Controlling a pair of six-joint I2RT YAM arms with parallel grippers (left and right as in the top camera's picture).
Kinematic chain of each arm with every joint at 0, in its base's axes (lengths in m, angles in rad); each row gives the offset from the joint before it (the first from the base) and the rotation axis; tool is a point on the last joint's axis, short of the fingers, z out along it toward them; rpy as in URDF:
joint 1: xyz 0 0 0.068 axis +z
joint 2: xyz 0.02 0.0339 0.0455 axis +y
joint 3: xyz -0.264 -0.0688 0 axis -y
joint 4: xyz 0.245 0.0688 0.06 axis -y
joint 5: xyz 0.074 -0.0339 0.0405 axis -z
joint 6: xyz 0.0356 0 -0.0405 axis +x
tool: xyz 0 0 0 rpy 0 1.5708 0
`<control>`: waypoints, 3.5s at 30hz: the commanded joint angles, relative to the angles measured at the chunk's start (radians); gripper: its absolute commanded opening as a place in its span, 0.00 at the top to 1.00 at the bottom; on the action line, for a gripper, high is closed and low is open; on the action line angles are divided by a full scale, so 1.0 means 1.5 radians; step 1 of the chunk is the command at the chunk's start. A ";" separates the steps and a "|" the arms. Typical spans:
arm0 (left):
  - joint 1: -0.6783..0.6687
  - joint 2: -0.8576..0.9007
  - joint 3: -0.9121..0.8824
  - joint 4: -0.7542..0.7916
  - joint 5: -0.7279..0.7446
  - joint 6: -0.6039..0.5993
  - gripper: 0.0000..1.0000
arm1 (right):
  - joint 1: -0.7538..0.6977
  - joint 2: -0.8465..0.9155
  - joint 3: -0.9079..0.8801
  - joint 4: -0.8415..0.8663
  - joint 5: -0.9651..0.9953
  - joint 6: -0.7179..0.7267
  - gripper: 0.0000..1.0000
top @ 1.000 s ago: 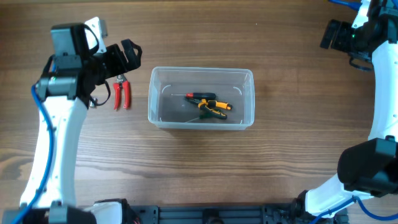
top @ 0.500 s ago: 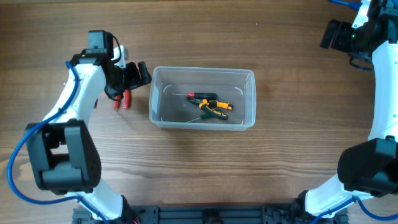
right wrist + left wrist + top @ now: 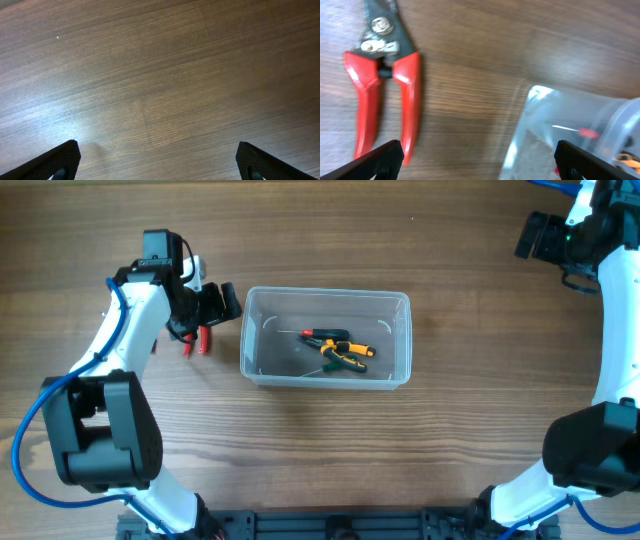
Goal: Pack container
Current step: 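Move the left gripper over the red-handled snips and lower it, then close the left gripper on the red snips handles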
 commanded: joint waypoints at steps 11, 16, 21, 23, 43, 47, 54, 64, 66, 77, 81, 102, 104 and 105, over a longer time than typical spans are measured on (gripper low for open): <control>0.003 0.003 0.007 -0.007 -0.124 -0.028 0.00 | 0.003 -0.014 0.011 0.002 -0.005 0.008 0.00; 0.003 0.003 0.007 0.001 -0.124 -0.026 0.74 | 0.003 -0.014 0.011 0.002 -0.005 0.008 0.00; 0.003 0.003 0.007 0.007 -0.125 -0.026 0.83 | 0.003 -0.014 0.011 0.002 -0.005 0.008 0.00; 0.003 0.003 0.007 -0.006 -0.134 -0.026 0.92 | 0.003 -0.014 0.011 0.002 -0.005 0.008 0.00; 0.003 0.020 0.007 0.024 -0.134 0.114 0.72 | 0.003 -0.014 0.011 0.002 -0.005 0.008 0.00; 0.003 0.054 0.007 0.022 -0.134 0.111 0.72 | 0.003 -0.014 0.011 0.002 -0.005 0.008 0.00; 0.003 0.091 0.007 0.026 -0.134 0.111 0.74 | 0.003 -0.014 0.011 0.002 -0.005 0.008 0.00; 0.003 0.093 0.007 0.057 -0.134 0.108 0.73 | 0.003 -0.014 0.011 0.002 -0.005 0.008 0.00; 0.003 0.096 0.007 0.058 -0.134 0.105 0.73 | 0.003 -0.014 0.011 0.002 -0.005 0.008 0.00; 0.003 0.114 0.007 0.059 -0.159 0.091 0.69 | 0.003 -0.014 0.011 0.002 -0.005 0.008 0.00; 0.003 0.121 0.007 0.060 -0.159 0.091 0.69 | 0.003 -0.014 0.011 0.002 -0.005 0.008 0.00; 0.003 0.136 0.007 0.073 -0.158 0.091 0.87 | 0.003 -0.014 0.011 0.002 -0.005 0.008 0.00; 0.003 0.136 0.007 0.074 -0.158 0.091 0.96 | 0.003 -0.014 0.011 0.002 -0.005 0.008 0.00; 0.003 0.136 0.007 0.074 -0.158 0.091 0.96 | 0.003 -0.014 0.011 0.002 -0.005 0.008 0.00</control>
